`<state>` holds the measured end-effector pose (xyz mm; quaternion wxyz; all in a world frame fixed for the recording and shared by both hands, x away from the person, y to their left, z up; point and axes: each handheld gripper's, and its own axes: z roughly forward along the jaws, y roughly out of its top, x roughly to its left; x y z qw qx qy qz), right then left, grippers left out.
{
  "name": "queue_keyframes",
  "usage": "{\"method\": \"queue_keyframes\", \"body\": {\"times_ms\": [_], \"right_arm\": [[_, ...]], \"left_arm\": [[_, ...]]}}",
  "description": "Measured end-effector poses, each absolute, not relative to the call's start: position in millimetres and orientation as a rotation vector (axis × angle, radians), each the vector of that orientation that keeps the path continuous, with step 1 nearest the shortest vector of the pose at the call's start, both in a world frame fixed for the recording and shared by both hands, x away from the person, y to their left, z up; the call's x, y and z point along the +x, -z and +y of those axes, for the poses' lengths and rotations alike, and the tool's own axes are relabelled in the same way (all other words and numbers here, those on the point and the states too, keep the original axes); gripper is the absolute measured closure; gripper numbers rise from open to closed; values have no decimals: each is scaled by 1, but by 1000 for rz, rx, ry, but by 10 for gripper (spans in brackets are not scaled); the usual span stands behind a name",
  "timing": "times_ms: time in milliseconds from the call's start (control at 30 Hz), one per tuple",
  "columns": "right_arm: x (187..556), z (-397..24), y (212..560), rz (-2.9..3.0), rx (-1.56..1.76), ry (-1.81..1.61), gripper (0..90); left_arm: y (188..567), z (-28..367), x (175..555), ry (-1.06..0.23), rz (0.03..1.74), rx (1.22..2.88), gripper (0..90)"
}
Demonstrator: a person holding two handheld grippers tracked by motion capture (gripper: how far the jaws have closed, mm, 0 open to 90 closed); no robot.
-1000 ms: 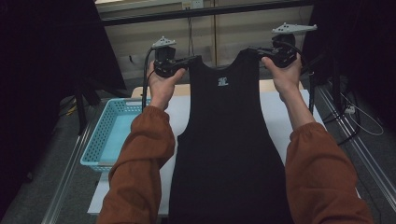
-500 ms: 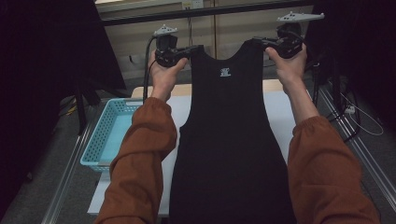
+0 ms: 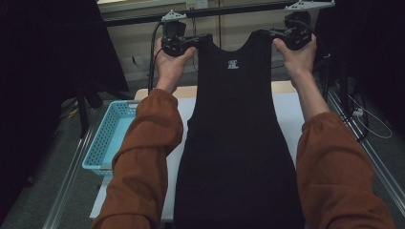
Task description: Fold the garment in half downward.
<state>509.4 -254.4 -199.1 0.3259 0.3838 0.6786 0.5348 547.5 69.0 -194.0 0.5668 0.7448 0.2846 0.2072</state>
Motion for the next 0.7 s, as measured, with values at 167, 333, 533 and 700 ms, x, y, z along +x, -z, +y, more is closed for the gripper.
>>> {"method": "queue_keyframes", "body": {"times_ms": [167, 333, 533, 700], "right_arm": [[502, -261, 220, 1771, 1031, -1451, 891], [490, -267, 243, 1788, 1050, -1467, 891], [472, -267, 258, 1805, 1028, -1488, 891], [456, -268, 266, 1812, 1006, -1504, 891]], "left_arm": [[215, 74, 540, -454, 665, 1768, 862], [239, 76, 534, -421, 680, 1771, 862], [253, 86, 517, -389, 666, 1739, 862], [261, 91, 500, -391, 632, 1753, 862]]}}
